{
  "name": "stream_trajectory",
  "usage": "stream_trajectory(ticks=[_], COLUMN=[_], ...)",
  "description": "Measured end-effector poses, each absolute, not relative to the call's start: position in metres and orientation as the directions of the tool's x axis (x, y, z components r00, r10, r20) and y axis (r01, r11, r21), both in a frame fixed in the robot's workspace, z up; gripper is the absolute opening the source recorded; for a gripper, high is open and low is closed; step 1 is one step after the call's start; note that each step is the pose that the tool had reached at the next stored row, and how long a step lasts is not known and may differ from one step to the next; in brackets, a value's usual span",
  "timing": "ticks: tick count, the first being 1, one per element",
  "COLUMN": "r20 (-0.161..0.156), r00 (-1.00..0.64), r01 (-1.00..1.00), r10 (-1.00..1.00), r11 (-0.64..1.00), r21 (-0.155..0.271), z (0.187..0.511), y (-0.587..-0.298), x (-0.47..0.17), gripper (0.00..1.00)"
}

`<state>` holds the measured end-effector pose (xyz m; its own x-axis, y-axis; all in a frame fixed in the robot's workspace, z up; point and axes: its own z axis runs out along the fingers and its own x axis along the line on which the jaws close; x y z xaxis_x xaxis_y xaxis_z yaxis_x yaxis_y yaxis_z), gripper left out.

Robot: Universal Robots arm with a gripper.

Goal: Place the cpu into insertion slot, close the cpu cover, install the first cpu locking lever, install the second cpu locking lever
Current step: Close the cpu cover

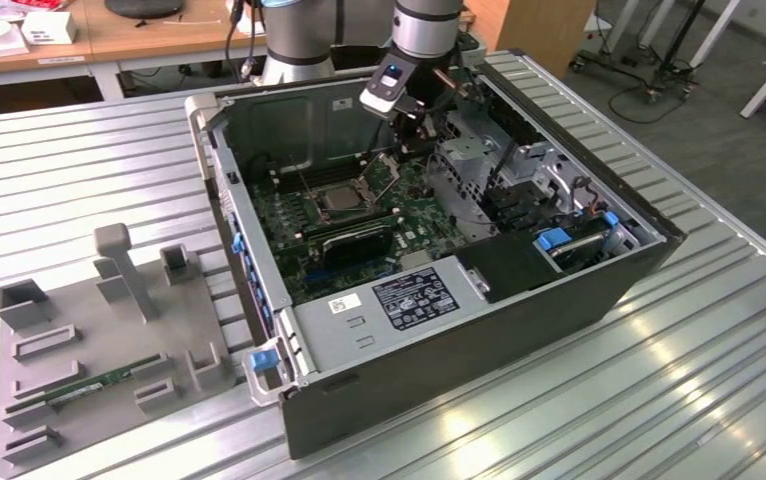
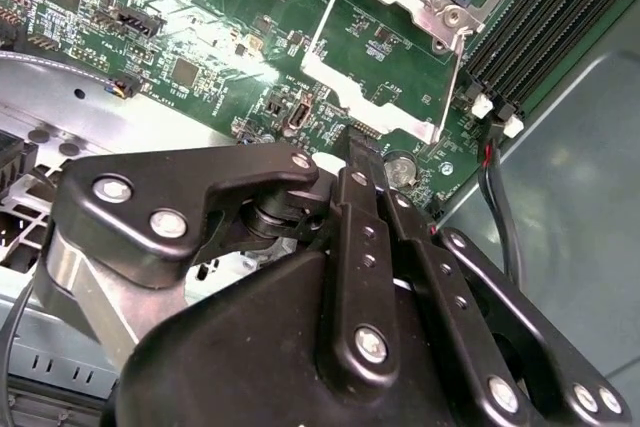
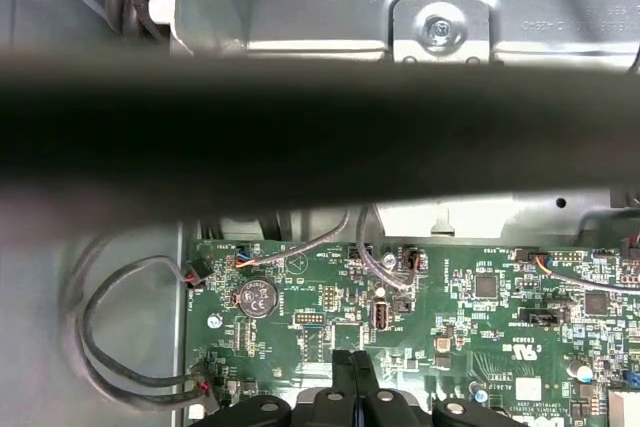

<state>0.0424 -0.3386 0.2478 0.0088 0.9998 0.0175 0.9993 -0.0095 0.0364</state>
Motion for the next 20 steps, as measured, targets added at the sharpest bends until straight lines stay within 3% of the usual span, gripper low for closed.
stream_trajectory(ticks=[20], r20=[0.018], r00=[0.009], r01=[0.999], r10=[1.000], r11=[-0.010], r21=[0.038], z=[0.247], y=[-0.339], x=[0.002], gripper=[0.11])
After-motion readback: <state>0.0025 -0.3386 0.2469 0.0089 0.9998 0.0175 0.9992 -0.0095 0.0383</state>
